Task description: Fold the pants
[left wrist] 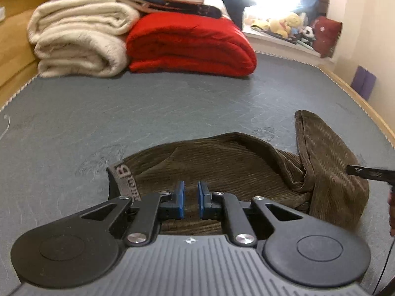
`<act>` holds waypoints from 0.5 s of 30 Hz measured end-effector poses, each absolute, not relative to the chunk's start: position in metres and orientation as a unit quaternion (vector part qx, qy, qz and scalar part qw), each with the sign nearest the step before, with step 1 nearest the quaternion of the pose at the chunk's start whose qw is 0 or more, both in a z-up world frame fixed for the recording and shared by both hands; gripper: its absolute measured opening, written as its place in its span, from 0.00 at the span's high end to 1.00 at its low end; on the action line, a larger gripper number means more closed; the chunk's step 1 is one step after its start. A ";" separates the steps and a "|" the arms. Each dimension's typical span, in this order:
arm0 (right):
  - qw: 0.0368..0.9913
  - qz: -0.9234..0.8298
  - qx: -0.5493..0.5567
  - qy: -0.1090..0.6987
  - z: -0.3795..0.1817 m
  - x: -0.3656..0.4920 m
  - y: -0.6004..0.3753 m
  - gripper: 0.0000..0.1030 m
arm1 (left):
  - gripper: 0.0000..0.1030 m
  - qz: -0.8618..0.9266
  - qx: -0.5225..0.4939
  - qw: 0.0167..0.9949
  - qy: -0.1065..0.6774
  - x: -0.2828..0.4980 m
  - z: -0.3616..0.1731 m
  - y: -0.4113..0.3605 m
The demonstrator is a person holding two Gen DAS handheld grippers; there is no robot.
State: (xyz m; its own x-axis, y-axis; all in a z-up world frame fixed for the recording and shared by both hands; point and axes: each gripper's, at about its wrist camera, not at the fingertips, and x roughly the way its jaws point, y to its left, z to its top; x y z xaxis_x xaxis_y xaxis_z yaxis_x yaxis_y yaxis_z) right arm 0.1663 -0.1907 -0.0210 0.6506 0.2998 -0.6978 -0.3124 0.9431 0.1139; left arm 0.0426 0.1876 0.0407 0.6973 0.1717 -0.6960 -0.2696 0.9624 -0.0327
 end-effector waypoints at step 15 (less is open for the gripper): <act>0.875 0.190 -0.068 0.440 -0.061 0.209 -0.143 0.85 | 0.68 0.094 -0.068 0.914 0.388 0.060 0.032 0.190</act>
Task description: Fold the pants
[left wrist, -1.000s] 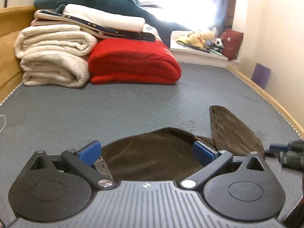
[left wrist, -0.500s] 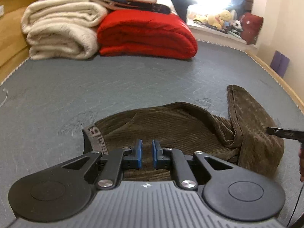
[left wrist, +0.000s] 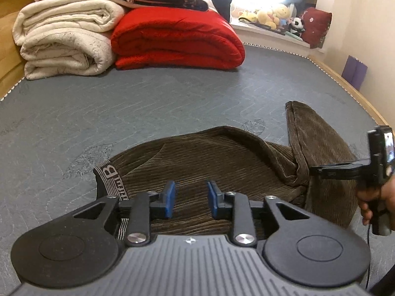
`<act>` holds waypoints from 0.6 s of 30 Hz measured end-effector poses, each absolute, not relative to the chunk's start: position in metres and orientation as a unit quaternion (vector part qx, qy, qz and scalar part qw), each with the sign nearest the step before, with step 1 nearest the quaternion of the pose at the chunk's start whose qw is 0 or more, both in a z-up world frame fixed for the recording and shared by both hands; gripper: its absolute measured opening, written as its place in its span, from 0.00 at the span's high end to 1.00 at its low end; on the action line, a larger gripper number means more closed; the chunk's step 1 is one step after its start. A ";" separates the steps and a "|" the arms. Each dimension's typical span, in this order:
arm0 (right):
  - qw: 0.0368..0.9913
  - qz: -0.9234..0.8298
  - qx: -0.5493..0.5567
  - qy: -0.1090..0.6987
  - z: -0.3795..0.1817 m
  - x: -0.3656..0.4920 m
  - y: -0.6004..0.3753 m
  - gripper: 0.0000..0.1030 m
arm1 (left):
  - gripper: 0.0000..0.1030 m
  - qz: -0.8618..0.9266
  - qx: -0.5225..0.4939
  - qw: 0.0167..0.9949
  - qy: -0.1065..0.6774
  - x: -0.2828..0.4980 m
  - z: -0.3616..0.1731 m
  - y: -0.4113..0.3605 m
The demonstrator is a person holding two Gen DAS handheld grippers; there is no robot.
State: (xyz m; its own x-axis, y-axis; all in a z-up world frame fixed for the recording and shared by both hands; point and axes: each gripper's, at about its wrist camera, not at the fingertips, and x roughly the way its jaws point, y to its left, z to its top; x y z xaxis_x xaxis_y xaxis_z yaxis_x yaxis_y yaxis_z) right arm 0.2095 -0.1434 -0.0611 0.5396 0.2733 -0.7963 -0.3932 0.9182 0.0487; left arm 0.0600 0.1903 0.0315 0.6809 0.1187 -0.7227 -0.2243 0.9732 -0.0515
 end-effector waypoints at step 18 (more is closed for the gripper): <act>0.823 0.289 -0.089 0.481 -0.023 0.094 -0.330 1.00 | 0.58 0.061 -0.027 0.915 0.398 0.035 0.033 0.179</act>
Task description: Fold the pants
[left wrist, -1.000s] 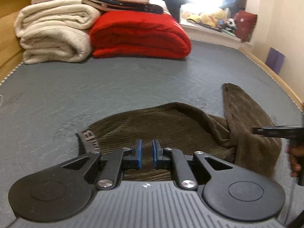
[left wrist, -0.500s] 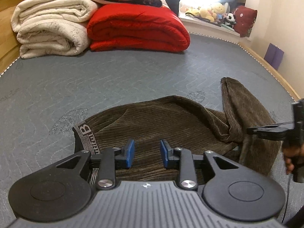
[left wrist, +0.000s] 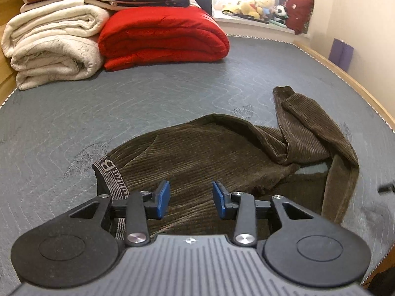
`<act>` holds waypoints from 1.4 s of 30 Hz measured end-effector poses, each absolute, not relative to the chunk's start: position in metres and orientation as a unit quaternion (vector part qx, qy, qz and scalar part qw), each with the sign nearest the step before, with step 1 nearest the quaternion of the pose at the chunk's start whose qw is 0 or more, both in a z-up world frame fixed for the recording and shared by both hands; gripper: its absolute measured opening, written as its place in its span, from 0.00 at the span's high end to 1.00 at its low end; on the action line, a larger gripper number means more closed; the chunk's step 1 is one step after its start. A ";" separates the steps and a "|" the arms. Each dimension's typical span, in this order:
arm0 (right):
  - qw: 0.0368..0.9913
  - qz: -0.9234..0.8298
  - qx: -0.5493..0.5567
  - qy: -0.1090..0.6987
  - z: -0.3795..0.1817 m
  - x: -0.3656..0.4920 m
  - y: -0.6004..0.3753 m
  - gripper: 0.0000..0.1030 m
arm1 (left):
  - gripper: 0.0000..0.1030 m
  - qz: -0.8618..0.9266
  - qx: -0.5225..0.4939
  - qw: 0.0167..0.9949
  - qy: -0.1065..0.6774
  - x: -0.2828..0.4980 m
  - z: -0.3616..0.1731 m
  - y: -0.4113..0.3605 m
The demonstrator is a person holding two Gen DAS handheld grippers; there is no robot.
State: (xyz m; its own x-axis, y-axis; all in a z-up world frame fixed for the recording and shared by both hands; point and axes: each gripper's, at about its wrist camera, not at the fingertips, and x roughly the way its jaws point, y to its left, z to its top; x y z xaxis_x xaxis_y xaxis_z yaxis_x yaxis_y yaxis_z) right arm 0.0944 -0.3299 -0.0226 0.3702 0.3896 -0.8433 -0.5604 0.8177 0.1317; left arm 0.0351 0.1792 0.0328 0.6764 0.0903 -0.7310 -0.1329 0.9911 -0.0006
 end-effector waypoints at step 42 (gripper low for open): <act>0.861 0.100 -0.129 0.482 -0.039 0.153 -0.327 0.92 | 0.00 0.012 -0.083 0.894 0.441 0.058 0.024 0.160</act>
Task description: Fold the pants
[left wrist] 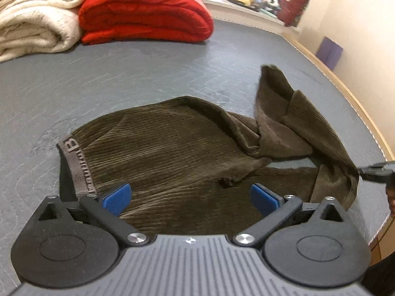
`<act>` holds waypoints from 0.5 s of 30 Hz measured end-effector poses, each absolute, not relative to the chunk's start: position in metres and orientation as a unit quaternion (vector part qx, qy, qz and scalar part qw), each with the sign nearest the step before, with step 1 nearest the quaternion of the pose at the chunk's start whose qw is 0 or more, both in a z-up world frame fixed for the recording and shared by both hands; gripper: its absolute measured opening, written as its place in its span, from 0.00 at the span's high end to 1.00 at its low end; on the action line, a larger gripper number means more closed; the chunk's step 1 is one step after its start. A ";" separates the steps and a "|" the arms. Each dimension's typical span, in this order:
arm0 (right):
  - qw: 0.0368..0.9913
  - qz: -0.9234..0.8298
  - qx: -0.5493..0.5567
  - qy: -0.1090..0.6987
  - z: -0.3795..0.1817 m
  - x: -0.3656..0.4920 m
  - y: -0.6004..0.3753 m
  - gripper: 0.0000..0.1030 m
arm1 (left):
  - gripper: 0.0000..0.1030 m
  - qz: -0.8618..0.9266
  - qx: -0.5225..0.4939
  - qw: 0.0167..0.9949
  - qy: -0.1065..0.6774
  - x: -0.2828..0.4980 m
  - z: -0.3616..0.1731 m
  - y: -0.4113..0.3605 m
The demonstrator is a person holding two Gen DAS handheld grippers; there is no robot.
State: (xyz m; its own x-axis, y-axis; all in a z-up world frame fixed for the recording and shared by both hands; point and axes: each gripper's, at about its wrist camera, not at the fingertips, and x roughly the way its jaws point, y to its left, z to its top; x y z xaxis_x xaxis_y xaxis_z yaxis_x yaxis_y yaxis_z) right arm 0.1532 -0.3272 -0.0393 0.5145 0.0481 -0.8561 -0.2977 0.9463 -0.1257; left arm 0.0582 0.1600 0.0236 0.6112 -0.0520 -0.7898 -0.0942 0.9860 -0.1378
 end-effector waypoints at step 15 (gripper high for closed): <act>0.873 0.084 -0.054 0.478 -0.024 0.115 -0.407 0.80 | 0.00 0.084 -0.014 0.889 0.451 0.067 0.012 0.143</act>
